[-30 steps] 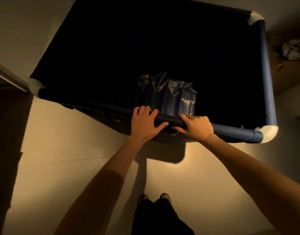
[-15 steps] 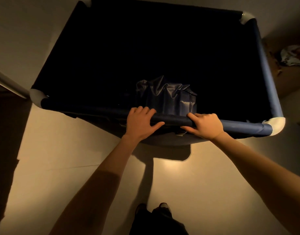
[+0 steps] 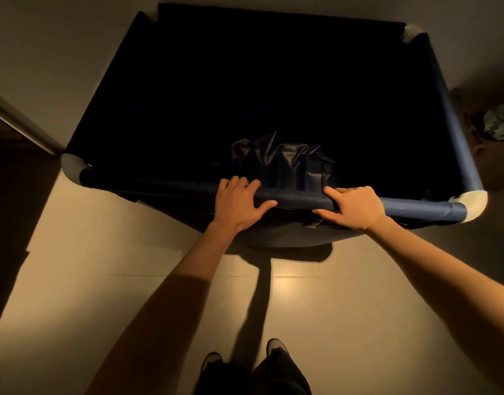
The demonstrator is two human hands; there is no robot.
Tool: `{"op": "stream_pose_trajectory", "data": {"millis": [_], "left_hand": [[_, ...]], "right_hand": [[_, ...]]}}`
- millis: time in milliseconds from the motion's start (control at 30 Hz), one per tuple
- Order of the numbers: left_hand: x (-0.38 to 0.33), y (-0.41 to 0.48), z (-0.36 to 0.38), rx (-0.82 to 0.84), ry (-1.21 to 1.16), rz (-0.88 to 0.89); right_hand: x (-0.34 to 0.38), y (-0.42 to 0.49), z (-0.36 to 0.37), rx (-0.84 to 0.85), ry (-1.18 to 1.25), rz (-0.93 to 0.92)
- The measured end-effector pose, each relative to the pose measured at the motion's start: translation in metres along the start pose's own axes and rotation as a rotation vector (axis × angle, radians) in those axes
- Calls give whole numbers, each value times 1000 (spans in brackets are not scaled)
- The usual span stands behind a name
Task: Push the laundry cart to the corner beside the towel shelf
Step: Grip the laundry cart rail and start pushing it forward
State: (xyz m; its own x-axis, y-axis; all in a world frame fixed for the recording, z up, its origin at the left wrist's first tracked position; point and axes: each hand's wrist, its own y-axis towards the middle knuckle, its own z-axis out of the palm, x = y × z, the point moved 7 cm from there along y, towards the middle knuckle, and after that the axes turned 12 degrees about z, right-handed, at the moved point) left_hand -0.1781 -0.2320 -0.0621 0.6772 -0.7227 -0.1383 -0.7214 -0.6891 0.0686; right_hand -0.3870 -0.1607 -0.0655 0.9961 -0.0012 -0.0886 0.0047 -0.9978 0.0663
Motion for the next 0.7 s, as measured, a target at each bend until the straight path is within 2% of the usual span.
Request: {"op": "stream_pose_trajectory", "data": {"millis": [333,533,700], "left_hand": [[-6,16,3,-3,36,-40],[13,7,-1,-80,69,-5],[41,-10,-6,-84,49,7]], "right_hand": [[-18,17,1,80,-74,-3],[2,20,3,43,-60,-21],[32,26,-2,-60,36,13]]}}
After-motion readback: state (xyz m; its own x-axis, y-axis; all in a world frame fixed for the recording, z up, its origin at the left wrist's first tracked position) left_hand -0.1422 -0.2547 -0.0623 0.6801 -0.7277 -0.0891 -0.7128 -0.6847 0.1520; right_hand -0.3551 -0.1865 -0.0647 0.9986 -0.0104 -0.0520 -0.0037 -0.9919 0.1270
